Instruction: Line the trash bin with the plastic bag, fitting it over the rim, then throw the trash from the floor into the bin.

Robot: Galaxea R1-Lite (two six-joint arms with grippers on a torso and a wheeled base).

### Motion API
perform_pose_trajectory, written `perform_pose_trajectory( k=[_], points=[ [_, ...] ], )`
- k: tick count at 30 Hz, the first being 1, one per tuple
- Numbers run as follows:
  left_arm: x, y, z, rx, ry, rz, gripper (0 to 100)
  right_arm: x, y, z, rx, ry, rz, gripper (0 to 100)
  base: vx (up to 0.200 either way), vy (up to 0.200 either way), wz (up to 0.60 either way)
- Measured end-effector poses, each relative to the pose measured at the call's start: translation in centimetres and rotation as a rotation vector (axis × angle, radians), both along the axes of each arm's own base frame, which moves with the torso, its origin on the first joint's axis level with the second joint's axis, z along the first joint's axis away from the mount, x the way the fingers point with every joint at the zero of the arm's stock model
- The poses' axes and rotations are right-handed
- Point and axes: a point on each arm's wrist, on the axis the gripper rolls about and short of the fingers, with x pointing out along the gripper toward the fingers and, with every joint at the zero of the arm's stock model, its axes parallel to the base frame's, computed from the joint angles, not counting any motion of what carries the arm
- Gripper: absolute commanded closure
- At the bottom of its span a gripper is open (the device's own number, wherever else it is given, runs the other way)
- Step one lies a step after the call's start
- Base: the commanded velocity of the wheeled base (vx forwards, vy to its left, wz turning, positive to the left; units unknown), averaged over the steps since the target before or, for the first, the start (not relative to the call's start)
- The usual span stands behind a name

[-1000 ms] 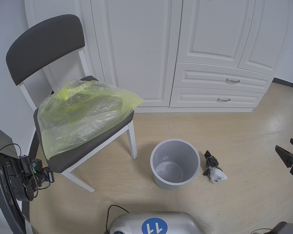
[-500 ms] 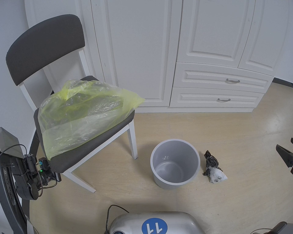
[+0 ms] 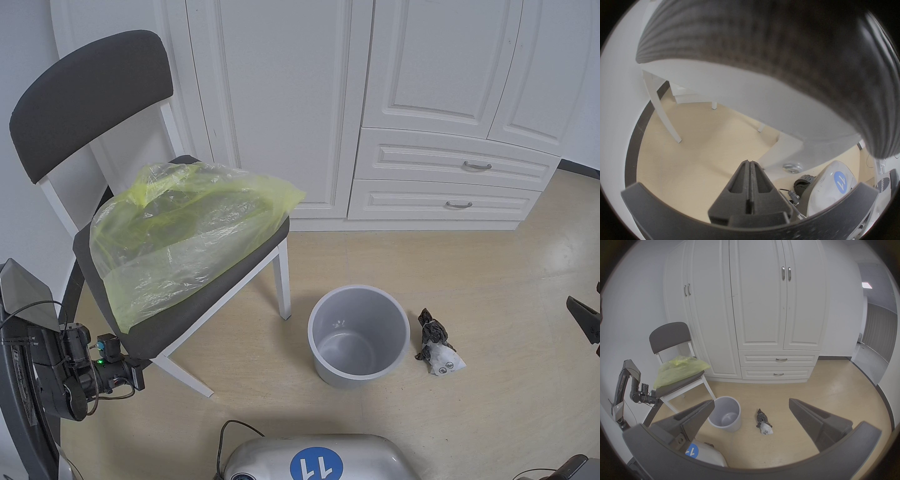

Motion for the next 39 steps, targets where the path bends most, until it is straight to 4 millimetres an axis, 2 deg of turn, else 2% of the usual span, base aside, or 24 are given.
perform_pose_trajectory(
  k=[3,4,10,16,22,28,35,39],
  points=[
    [0.0,-1.3,0.0,-0.001,0.006,-0.045,100,0.0,0.0,0.0,0.000,-0.001,0.001,0,0.000,0.000,0.00],
    [-0.1,-2.4,0.0,-0.005,0.013,-0.088,100,0.0,0.0,0.0,0.000,-0.002,0.001,0,0.000,0.000,0.00],
    [-0.4,-4.1,-0.1,-0.005,0.028,-0.153,100,-0.1,0.0,0.0,0.000,-0.002,0.001,0,0.000,0.000,0.00],
    [-0.9,-4.3,-0.3,0.007,0.051,-0.142,100,-0.2,0.0,0.1,0.002,-0.008,0.015,0,0.000,0.000,0.00],
    [-2.6,-2.0,-0.6,0.108,0.069,-0.075,100,-0.2,0.0,0.0,0.002,-0.003,0.027,0,0.000,0.000,0.00],
    [-5.3,0.9,-0.4,0.154,0.114,0.027,100,-0.2,0.1,-0.3,0.001,0.011,0.030,0,0.000,0.000,0.00],
    [-7.0,4.4,1.8,0.191,0.049,0.194,100,0.0,0.1,-0.6,-0.003,0.026,0.037,0,0.000,0.000,0.00],
    [-7.6,5.5,3.6,0.226,-0.021,0.256,100,0.0,0.1,-0.8,-0.005,0.032,0.040,0,0.000,0.000,0.00]
  ],
)
